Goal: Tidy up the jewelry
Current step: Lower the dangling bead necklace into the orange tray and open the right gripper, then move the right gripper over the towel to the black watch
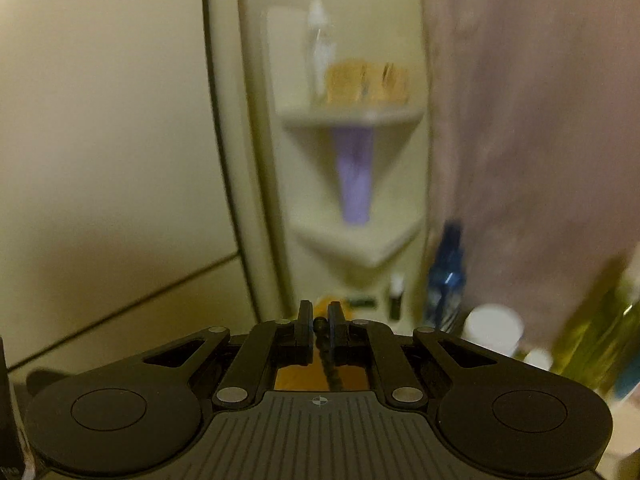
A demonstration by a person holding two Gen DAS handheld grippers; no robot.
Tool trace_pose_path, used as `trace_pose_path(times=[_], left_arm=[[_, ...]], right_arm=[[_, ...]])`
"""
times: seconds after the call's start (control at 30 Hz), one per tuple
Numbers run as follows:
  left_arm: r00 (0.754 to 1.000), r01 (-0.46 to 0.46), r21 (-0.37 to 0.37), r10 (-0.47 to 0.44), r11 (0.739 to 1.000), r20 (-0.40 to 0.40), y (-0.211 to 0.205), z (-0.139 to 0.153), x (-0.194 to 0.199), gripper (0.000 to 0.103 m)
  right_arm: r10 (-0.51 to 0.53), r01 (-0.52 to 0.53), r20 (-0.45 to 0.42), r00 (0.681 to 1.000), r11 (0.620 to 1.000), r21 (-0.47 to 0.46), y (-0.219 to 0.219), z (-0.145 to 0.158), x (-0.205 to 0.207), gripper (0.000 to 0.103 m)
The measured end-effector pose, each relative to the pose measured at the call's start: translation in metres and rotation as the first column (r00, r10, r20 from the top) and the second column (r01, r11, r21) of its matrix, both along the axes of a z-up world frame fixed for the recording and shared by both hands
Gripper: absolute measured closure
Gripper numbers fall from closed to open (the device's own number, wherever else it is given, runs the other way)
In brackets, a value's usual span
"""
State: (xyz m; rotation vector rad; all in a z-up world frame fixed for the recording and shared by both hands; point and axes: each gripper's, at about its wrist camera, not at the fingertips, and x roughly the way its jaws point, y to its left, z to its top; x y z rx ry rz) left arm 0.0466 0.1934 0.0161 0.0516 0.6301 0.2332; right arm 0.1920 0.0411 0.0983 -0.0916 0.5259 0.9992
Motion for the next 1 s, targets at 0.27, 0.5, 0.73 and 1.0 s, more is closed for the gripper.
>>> trace_pose_path(times=[0.27, 0.5, 0.73, 1.0], left_arm=[[1.000, -0.001, 0.002, 0.001, 1.000, -0.001, -0.002, 0.001, 0.001, 0.096], [1.000, 0.001, 0.004, -0.001, 1.000, -0.003, -0.001, 0.001, 0.000, 0.096], [1.000, 0.001, 0.007, -0.001, 1.000, -0.004, -0.002, 0.001, 0.000, 0.096], [1.000, -0.001, 0.006, 0.001, 1.000, -0.001, -0.003, 0.001, 0.000, 0.096]], right_arm=[[0.020, -0.018, -0.086, 0.996, 1.000, 0.021, 0.005, -0.014, 0.017, 0.096], [0.018, -0.019, -0.217, 0.976, 1.000, -0.004, -0.001, -0.049, 0.021, 0.095], [-0.028, 0.036, -0.253, 0.967, 0.999, 0.025, -0.022, -0.056, 0.020, 0.050], [-0.174, 0.180, -0.202, 0.964, 0.984, 0.011, -0.072, -0.064, 0.000, 0.050]])
